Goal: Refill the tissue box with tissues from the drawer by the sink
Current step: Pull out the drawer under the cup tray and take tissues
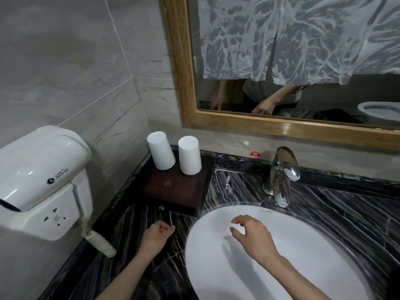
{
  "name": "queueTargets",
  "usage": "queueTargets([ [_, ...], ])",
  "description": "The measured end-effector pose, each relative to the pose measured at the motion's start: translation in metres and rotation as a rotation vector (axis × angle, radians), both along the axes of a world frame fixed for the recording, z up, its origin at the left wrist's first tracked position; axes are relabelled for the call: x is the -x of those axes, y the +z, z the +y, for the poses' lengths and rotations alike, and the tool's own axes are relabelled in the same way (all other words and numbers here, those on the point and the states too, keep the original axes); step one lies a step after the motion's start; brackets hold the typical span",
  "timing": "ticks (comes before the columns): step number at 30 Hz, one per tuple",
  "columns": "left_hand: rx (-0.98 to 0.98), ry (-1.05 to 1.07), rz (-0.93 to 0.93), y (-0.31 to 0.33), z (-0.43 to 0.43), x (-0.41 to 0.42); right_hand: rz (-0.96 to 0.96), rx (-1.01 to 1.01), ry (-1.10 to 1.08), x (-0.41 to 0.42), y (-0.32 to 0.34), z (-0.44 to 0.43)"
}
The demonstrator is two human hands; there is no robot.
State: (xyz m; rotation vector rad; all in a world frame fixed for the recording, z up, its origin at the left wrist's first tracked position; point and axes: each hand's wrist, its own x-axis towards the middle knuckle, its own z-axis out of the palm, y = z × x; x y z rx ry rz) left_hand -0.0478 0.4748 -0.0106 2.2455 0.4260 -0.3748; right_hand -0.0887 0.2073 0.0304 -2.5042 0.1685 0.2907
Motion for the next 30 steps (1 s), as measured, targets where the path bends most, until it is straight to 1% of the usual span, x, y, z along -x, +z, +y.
queueTargets([
  [4,0.068,0.126,0.025,-0.007,0.013,-0.016,-0.052,0.034,0.063,-0.021,-0.001,0.022],
  [10,0.120,0.192,-0.004,-0.012,0.024,-0.032,-0.097,0.054,0.177,-0.047,-0.004,0.050],
  [21,0.120,0.211,-0.029,-0.025,0.031,-0.052,-0.126,0.157,0.317,-0.082,-0.018,0.081],
  [24,0.164,0.239,-0.061,-0.028,0.029,-0.056,-0.104,0.189,0.311,-0.087,-0.022,0.088],
  [30,0.150,0.197,-0.099,-0.029,0.025,-0.059,-0.080,0.262,0.293,-0.091,-0.027,0.090],
])
